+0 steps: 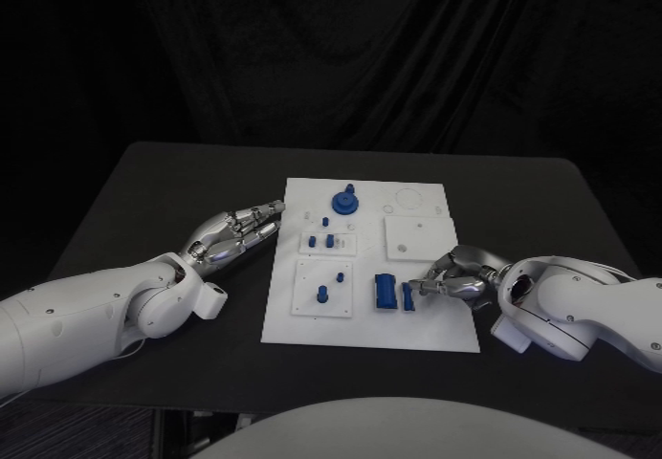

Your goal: Assemble the parts on the task board

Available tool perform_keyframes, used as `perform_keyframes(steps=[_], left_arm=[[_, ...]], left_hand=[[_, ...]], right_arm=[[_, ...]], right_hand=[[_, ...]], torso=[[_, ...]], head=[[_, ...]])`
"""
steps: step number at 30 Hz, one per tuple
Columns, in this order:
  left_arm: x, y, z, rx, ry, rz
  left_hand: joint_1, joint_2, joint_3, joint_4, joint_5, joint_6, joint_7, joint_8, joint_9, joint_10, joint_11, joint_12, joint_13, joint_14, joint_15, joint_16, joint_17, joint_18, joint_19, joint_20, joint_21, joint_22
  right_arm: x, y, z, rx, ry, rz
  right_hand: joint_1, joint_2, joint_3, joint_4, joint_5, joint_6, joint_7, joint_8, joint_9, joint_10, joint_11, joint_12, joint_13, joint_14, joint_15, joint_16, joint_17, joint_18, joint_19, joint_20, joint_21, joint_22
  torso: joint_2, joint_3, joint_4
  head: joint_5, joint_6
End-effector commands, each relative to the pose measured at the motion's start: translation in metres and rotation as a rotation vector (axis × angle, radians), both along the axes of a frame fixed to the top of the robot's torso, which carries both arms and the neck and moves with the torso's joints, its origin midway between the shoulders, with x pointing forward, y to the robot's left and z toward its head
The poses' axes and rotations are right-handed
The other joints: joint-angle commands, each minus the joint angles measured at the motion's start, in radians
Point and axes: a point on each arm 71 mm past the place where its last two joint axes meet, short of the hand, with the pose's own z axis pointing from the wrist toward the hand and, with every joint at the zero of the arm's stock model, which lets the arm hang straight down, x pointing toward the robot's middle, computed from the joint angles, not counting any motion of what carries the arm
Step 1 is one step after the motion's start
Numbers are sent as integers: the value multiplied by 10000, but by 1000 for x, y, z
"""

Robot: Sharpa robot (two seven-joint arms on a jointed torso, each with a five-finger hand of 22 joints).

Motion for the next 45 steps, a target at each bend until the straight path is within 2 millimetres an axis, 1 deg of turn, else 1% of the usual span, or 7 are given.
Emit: perform_keyframes(steps=[1, 12, 19, 23, 28, 37, 45], left_arm=[[-1, 0, 3, -209, -427, 225], [-7, -2, 15, -232, -1181, 622], [-3, -13, 21, -681, -1280, 525], [1, -22, 21, -938, -1290, 318], [10, -39, 17, -1516, -1127, 201], [19, -55, 12, -1850, -1232, 236], [21, -58, 6, -497, -237, 581]], left_hand=[[76, -44, 51, -50, 2, 82, 27, 42, 17, 36, 78, 70, 19, -3, 55, -22, -9, 110, 4, 41, 38, 5], [225, -93, 115, -133, 272, 237, 18, 65, 28, 128, 49, 151, 28, -17, -40, -28, -14, 113, -10, -53, 28, -41], [-219, 146, 52, 148, -123, 252, 22, 40, 16, 128, 50, 166, 22, -35, -109, -34, -21, 88, -35, -168, 16, -98], [-1448, 616, -364, 165, -844, -84, -164, -34, -25, 36, -6, 101, 8, -40, -180, -36, -22, 80, -59, -259, 3, -167], [-3063, 982, -1048, 138, -2742, -1366, -1056, -151, -138, -464, -201, -356, -65, -40, -276, -36, -22, 54, -178, -384, -65, -403], [-3377, 996, -1086, 132, -3042, -1928, -1554, -189, -181, -876, -1068, -693, -129, -40, -435, -36, -22, 53, -212, -536, -78, -497], [-9031, -301, 256, -1183, -4181, -2946, -1217, -464, -464, -1431, -1039, -1348, -320, -40, -1144, -36, -22, -689, -384, -1323, -214, -1057]], right_arm=[[5, 1, 19, 594, -2890, 453], [19, -12, 48, 2994, -6151, 143], [44, -8, 41, 4722, -5635, 446], [56, -6, 32, 5410, -5128, 512], [60, -10, 19, 6032, -4950, 727], [56, -16, 1, 6406, -4882, 743], [63, -9, 6, 5967, -4964, -168]], right_hand=[[24, 77, -193, 209, -194, -47, -39, 304, 133, 1042, -57, 27, 2631, 654, -14, 4, 518, 151, 343, -18, 21, 2023], [669, 809, 2, 665, 485, -396, 106, 852, -8, -2024, 197, -2224, -74, -2177, 307, -3974, -5786, 1241, -2876, 279, -6302, -187], [202, 811, -405, 743, 1414, -2158, 1701, -748, -1833, -10078, 2300, -9688, -6362, -8209, 2665, -9565, -9773, 773, -7532, 1843, -12329, -3968], [-544, 1075, -1148, 692, 1047, -4135, 878, -2199, -3104, -12858, 2948, -11806, -8245, -11133, 3497, -11386, -10987, 377, -11264, 2472, -13375, -7520], [-937, 1447, -2305, 741, 235, -6837, -825, -3962, -5162, -14412, 1611, -13993, -11378, -14127, 2956, -13578, -12510, 302, -14156, 2563, -13703, -11587], [-552, 1891, -3310, 739, 90, -7209, -1364, -4382, -5702, -14571, 1161, -14494, -12388, -14504, 2738, -14052, -12892, 345, -14338, 2549, -13743, -12173], [-8840, 287, -1456, -2183, -2777, -8765, -690, -4611, -6124, -14666, 16, -15681, -13077, -14670, 711, -14873, -13074, -313, -14669, -395, -13859, -13073]], torso=[[0, 0, 1], [-121, 14, -30], [-482, 57, -118], [-776, 118, -200], [-1193, 226, -325], [-1632, 341, -567], [-1373, 296, -466]], head=[[6, -1], [-181, -1], [-261, -1], [-342, -1], [-175, -1], [179, -1], [78, 294]])
